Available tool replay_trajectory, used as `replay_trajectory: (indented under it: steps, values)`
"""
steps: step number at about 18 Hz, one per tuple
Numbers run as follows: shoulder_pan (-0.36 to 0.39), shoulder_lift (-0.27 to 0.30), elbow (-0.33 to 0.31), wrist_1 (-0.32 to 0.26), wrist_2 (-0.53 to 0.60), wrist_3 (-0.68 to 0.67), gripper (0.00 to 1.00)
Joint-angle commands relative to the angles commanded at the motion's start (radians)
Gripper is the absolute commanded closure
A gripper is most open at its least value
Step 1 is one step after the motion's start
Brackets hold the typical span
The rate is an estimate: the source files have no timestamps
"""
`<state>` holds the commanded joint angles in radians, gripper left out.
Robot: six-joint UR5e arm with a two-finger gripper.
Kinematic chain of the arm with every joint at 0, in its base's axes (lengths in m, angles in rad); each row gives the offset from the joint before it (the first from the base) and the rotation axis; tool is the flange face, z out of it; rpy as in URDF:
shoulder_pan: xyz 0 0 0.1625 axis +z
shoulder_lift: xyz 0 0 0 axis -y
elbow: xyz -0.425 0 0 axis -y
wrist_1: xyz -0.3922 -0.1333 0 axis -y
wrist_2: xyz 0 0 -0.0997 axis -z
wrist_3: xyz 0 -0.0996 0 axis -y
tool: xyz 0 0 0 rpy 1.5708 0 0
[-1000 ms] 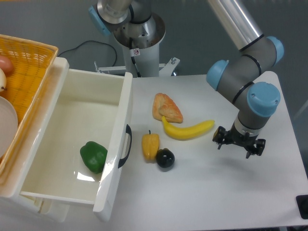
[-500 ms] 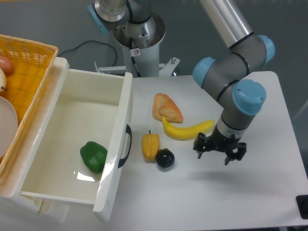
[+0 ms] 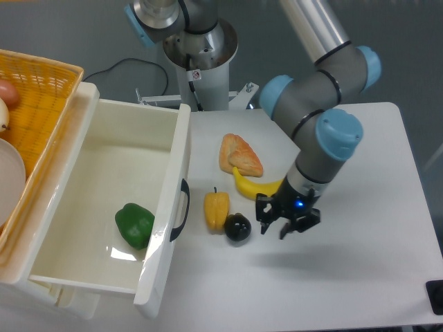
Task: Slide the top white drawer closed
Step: 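Move the gripper from its start pose toward the open drawer's front panel, then lower the gripper against the outer face of the drawer front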
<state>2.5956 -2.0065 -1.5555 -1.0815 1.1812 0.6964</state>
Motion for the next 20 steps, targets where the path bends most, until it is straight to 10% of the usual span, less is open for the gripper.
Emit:
replay_trajectory:
  steps: [8, 20]
  values:
    - [-0.048, 0.028, -0.005, -0.012, -0.109, -0.006, 1.00]
    - [-0.058, 0.057, -0.008, -0.225, -0.179, -0.006, 1.00]
